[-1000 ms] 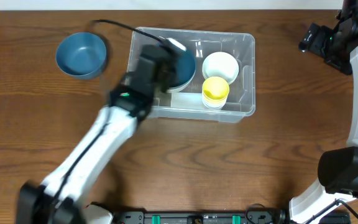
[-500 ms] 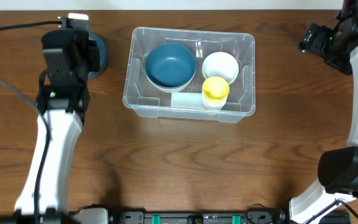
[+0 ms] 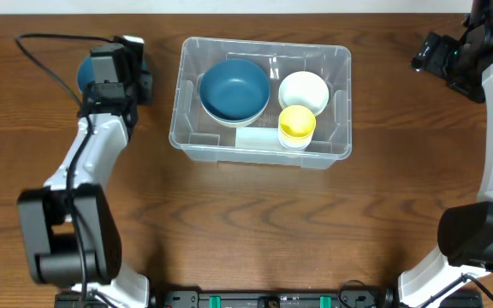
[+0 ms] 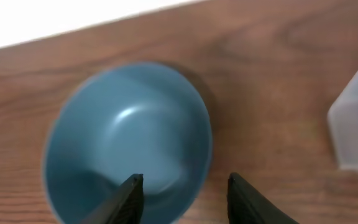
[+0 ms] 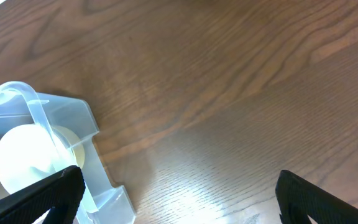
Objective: Pack container
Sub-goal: 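Release and move the left gripper to the remaining teal bowl, grasp it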
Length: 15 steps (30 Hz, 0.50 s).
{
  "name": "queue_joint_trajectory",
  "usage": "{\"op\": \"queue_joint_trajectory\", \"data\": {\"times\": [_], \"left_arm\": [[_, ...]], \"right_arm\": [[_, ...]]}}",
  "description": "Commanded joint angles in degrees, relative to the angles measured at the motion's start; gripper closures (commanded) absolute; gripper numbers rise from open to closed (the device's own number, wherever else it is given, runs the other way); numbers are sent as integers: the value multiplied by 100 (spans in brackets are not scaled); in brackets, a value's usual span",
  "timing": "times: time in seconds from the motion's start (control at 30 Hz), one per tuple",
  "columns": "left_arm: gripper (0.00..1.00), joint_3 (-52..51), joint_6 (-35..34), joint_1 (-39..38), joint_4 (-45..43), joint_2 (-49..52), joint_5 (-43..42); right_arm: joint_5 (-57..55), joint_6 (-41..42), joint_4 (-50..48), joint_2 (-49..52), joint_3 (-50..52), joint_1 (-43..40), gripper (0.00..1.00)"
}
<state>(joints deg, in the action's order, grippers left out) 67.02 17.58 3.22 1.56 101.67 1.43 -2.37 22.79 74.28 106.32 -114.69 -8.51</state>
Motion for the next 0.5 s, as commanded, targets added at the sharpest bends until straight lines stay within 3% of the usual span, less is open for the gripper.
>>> {"op": "queue_joint_trajectory", "data": {"times": [0.0, 0.13, 0.47], "left_arm": [[56, -7, 608, 31, -28, 289, -59], [56, -7, 964, 50, -114, 538, -59], [56, -7, 981, 223, -258, 1051, -61]], "right_arm": [[-42, -13, -2, -87, -70, -7, 1], [-42, -13, -2, -87, -70, -7, 1], [-42, -13, -2, -87, -70, -7, 1]]}}
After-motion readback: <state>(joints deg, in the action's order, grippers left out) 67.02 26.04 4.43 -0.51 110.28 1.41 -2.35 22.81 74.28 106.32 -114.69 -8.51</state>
